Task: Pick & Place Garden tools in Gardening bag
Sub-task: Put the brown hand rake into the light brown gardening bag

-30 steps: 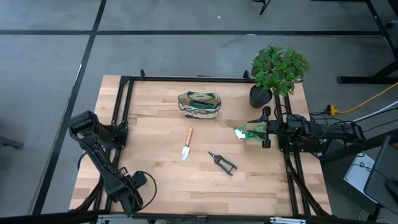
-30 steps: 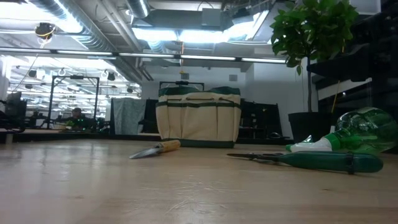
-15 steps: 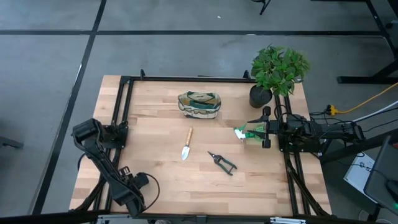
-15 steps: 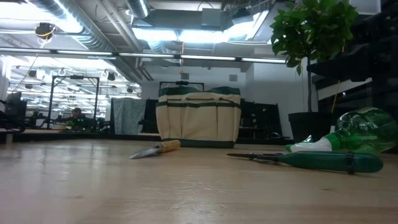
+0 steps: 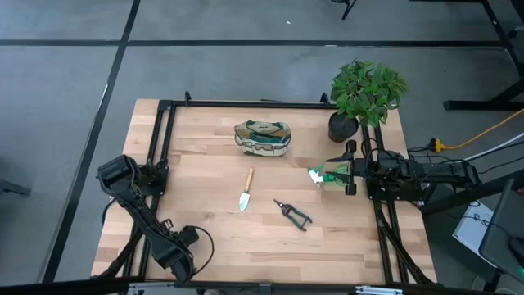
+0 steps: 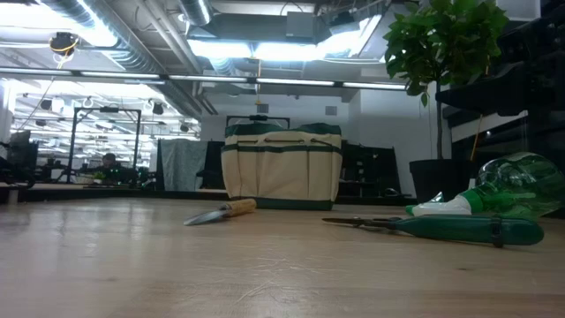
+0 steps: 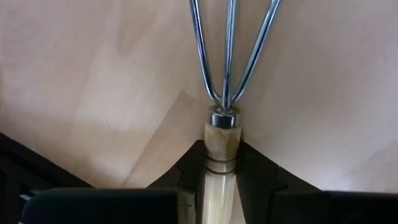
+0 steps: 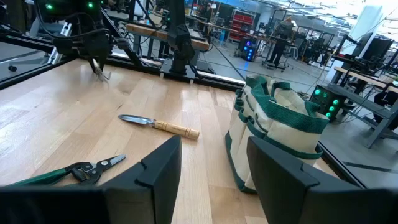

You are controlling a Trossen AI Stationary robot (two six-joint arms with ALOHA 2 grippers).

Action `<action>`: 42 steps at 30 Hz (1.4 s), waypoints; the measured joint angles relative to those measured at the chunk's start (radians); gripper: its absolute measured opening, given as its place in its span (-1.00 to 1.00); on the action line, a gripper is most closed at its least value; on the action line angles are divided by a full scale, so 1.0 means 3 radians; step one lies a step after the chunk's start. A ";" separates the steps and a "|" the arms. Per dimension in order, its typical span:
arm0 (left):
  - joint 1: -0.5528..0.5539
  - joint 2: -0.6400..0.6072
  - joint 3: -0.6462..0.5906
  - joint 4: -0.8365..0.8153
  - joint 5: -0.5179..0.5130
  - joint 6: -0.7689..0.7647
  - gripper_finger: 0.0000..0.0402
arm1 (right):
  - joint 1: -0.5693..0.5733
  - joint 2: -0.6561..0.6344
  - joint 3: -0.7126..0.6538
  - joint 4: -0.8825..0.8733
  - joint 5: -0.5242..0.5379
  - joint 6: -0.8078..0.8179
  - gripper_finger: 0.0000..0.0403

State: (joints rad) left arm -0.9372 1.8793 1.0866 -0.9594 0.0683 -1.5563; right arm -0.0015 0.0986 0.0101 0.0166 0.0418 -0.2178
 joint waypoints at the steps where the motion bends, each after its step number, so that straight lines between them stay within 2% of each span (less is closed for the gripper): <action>1: 0.0016 -0.0001 -0.0002 -0.0009 -0.0022 0.0001 -0.71 | -0.0001 0.0001 0.0000 0.0000 0.0001 0.0001 -0.08; 8: 0.0112 -0.0055 -0.0021 -0.0041 -0.0354 -0.0005 -0.71 | -0.0001 0.0000 0.0000 0.0000 0.0001 0.0000 -0.08; 12: 0.0200 -0.0129 -0.0027 -0.0033 -0.0660 -0.0010 -0.71 | 0.0000 0.0001 0.0000 0.0000 0.0001 0.0000 -0.08; 19: 0.0469 -0.0307 -0.0036 0.0023 -0.1616 0.0182 -0.71 | 0.0001 0.0001 0.0000 0.0001 0.0008 0.0000 -0.08; 24: 0.0784 -0.0443 -0.0033 0.0091 -0.1996 0.0768 -0.71 | -0.0001 0.0001 0.0000 0.0001 0.0010 0.0001 -0.08; 29: 0.1157 -0.0558 -0.0028 0.0317 -0.2132 0.1567 -0.71 | -0.0001 0.0001 0.0000 0.0001 0.0009 0.0000 -0.08; 42: 0.2147 -0.0619 -0.0024 0.1762 -0.2083 0.4127 -0.71 | -0.0001 0.0000 0.0000 0.0001 0.0004 0.0000 -0.08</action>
State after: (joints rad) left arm -0.2930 1.6936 1.0794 -0.4307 -0.5567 -0.3182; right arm -0.0017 0.0986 0.0101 0.0170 0.0429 -0.2178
